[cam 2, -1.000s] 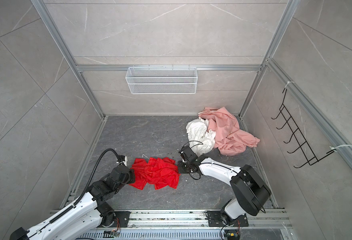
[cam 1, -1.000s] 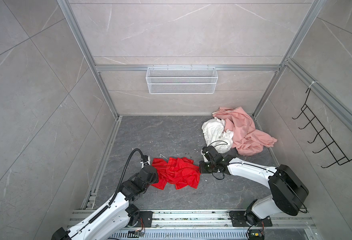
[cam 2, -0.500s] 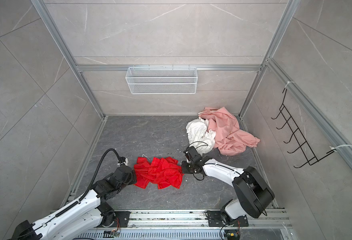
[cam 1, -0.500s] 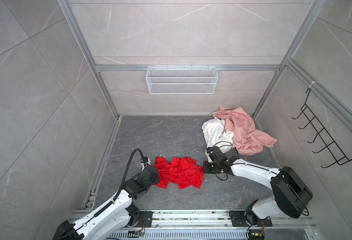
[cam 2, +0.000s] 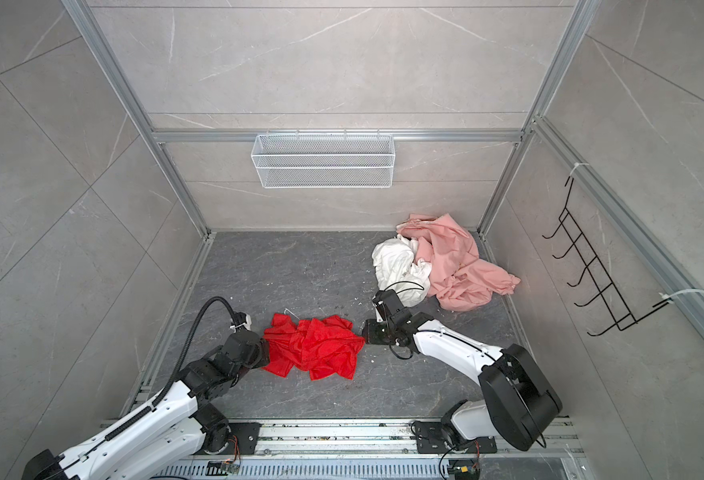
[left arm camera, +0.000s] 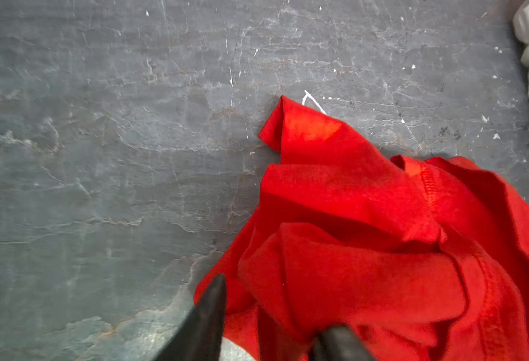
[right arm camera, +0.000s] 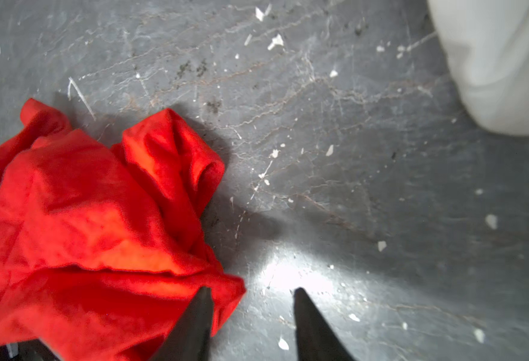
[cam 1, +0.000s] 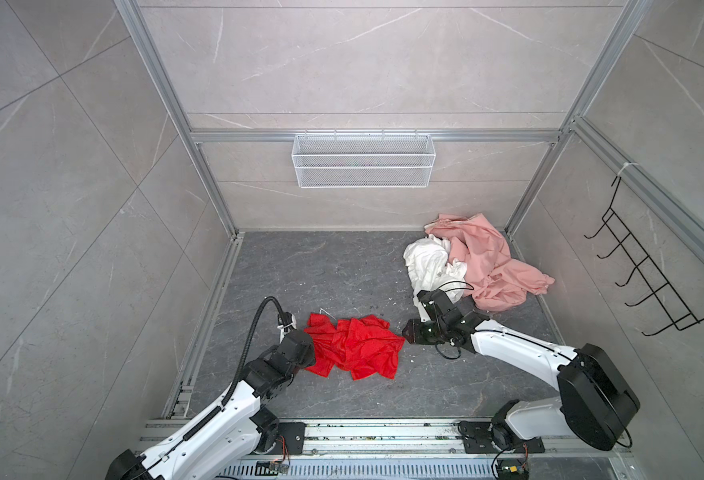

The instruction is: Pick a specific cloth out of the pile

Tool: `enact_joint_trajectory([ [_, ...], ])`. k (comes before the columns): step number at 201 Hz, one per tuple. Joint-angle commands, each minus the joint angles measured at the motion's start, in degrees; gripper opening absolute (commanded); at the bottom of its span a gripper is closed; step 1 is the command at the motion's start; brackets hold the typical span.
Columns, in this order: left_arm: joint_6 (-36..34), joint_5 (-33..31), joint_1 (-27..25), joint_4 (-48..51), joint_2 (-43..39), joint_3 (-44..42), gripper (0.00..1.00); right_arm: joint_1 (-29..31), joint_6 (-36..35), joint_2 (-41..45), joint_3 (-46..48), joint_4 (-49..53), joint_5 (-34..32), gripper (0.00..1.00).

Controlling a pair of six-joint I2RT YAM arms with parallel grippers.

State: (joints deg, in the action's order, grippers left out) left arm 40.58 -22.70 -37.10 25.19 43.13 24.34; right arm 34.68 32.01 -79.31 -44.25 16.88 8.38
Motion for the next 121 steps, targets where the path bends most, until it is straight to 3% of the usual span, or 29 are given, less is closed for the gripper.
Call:
enact_joint_trajectory([
  [1,-4.6,-2.8,0.2,2.3,-2.0,5.5,0.62,-0.1,-1.5,3.8,-3.0,2.4,-1.0,0.56],
  [26,-7.5,-4.1,0.2,5.3,-2.9,9.1,0.8,-0.1,-3.5,7.9,-3.9,3.4,-5.8,0.63],
  [48,-9.8,-6.8,0.2,7.1,-4.1,11.1,0.88,-0.1,-5.3,10.9,-4.2,4.3,-12.1,0.64],
  [83,-12.8,-7.3,0.4,9.9,-5.3,14.5,0.89,-0.6,-5.6,16.5,-4.6,5.7,-21.4,0.67],
  [121,-14.1,-6.4,0.4,12.4,-7.4,17.2,0.89,-1.9,-6.9,20.0,-4.4,7.1,-25.4,0.68],
])
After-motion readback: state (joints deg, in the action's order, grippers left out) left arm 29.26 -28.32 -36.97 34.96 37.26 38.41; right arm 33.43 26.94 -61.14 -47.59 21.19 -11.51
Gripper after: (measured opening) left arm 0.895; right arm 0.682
